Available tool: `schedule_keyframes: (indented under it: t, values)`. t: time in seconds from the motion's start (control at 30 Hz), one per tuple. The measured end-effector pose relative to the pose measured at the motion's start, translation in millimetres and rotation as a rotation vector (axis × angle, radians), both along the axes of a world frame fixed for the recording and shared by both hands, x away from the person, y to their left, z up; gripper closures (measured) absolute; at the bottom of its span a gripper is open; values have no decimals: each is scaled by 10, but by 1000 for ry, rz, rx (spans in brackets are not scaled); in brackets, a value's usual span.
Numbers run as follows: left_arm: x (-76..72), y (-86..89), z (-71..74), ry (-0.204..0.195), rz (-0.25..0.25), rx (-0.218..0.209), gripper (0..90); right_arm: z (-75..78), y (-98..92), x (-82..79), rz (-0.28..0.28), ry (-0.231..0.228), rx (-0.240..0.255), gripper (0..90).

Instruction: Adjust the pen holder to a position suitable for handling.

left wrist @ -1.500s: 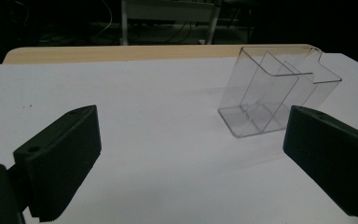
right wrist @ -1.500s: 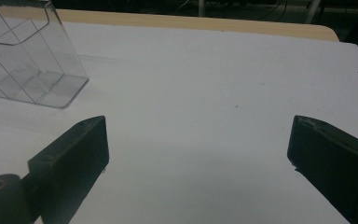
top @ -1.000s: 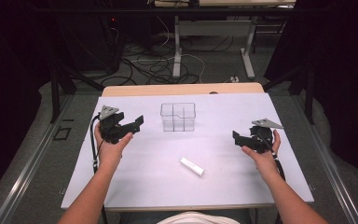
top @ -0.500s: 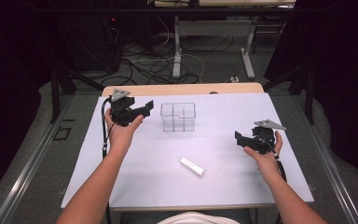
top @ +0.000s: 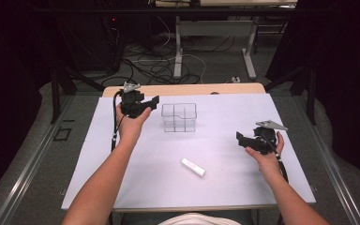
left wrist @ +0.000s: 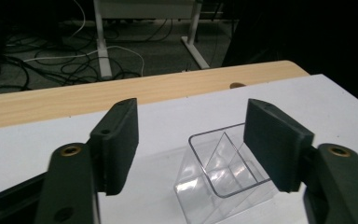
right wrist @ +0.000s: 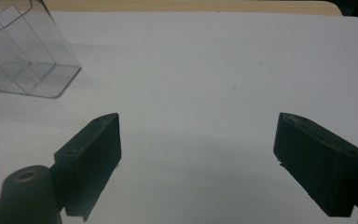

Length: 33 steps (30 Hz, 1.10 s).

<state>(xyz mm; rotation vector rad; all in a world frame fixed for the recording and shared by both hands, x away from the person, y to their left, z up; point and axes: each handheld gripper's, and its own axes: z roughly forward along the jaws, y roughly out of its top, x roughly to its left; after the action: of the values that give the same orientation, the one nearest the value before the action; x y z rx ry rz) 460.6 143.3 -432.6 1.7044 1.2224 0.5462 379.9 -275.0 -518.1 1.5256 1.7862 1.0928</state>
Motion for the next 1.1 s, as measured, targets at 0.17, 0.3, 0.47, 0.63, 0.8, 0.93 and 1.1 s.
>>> schedule_keyframes:
  t: [0.17, 0.3, 0.47, 0.63, 0.8, 0.93, 1.1]
  values:
    - [107, -82, -101, 30, -1, 24, 405, -7, -7, 6, -3, 5, 2, 143]
    - [190, -108, -175, 51, -16, -8, 425, -10, -8, 10, 0, 6, 0, 143]
    - [272, -119, -243, 64, -22, -15, 435, -21, -8, 19, 0, 12, 6, 144]
    - [332, -153, -322, 90, -31, -15, 460, -25, -5, 22, -2, 17, 9, 144]
    - [390, -181, -394, 101, -44, 9, 494, -33, -11, 28, -1, 20, 7, 144]
    - [433, -202, -464, 120, -68, 32, 532, -42, -12, 32, -2, 32, 14, 144]
    - [477, -215, -537, 138, -81, 48, 563, -51, -18, 37, -2, 34, 13, 144]
